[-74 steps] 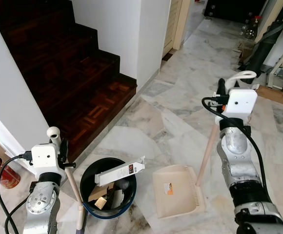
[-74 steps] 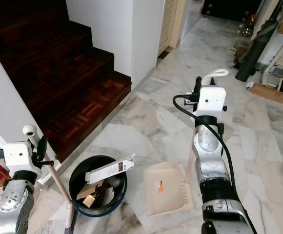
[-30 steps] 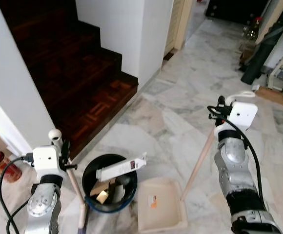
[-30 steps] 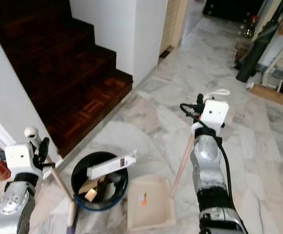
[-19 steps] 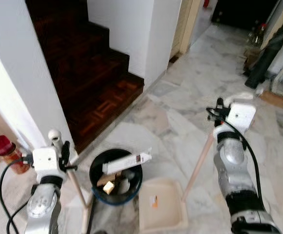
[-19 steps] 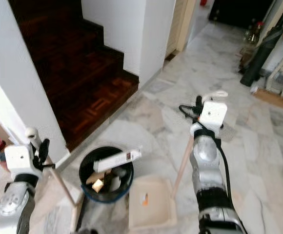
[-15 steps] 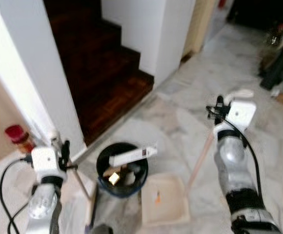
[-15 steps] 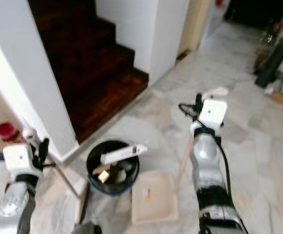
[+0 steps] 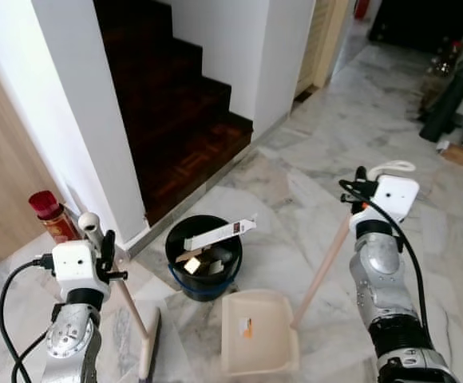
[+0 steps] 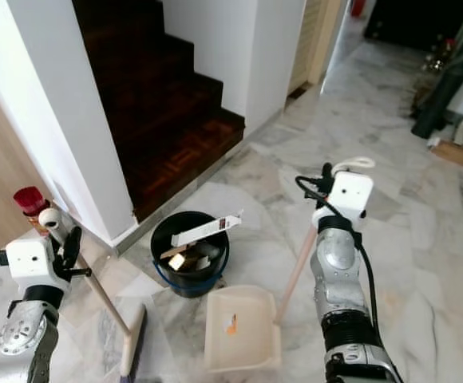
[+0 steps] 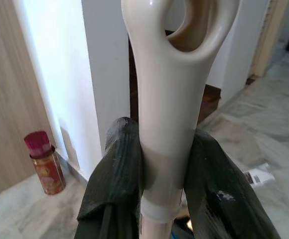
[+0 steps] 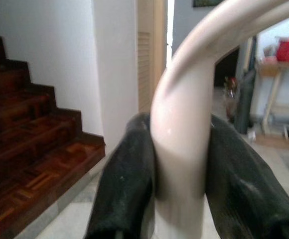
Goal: Sweep floor
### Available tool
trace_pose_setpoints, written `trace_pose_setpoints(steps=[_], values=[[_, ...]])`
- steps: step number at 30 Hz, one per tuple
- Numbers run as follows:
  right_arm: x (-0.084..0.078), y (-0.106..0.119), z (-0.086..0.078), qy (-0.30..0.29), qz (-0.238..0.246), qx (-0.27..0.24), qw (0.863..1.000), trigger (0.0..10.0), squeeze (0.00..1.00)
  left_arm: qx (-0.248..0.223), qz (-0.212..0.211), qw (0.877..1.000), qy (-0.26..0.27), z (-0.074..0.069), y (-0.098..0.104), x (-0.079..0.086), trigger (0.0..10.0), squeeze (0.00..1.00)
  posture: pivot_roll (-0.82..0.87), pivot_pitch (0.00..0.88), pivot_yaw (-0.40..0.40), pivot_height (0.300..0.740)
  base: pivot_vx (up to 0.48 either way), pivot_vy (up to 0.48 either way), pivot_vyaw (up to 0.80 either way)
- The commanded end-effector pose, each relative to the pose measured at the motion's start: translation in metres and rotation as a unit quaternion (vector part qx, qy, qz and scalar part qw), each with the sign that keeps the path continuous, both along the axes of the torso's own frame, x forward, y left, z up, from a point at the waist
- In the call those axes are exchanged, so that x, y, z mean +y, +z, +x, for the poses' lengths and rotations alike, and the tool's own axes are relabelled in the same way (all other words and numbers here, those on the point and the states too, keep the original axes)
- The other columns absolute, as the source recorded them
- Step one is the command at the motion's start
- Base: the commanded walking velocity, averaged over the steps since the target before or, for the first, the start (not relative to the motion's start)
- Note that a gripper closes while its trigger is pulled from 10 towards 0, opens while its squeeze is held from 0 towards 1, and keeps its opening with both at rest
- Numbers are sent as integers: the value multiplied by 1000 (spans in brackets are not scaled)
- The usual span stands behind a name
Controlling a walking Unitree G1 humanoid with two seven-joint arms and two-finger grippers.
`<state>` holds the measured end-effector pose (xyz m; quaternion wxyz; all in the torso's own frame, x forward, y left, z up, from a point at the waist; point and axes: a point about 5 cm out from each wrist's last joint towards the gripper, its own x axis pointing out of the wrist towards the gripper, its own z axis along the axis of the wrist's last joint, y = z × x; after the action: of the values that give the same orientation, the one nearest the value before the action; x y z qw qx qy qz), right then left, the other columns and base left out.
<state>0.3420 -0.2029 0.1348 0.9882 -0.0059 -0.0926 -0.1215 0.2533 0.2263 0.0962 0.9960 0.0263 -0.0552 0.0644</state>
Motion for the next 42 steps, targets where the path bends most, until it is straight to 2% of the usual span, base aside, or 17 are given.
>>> trace_pose_setpoints(steps=[1, 25, 28, 32, 38, 42], values=[[1, 14, 4, 3, -6, -28, 1000, 10000, 0, -21, 9, 1000, -7, 3, 10, -1, 10000, 0, 137, 38, -65, 740, -281, 0, 0], [1, 14, 4, 2, -6, -28, 1000, 10000, 0, -21, 8, 1000, -7, 3, 10, -1, 10000, 0, 137, 38, -65, 740, -281, 0, 0], [-9, 0, 1, -11, 0, -2, 1000, 10000, 0, -14, 10, 1000, -6, 4, 7, -2, 10000, 0, 135, 20, -68, 740, 0, 0, 0], [-8, -1, 2, -17, -15, 7, 1000, 10000, 0, -12, 11, 1000, -7, 4, 7, -2, 10000, 0, 135, 7, -64, 740, 0, 0, 0], [-6, 0, 2, -6, -5, -3, 1000, 10000, 0, -13, 11, 1000, -10, 6, 7, -3, 10000, 0, 135, 1, -62, 740, 0, 0, 0], [-5, 1, 3, -2, -14, -1, 1000, 10000, 0, -13, 11, 1000, -11, 7, 7, -3, 10000, 0, 134, 4, -62, 740, 0, 0, 728]])
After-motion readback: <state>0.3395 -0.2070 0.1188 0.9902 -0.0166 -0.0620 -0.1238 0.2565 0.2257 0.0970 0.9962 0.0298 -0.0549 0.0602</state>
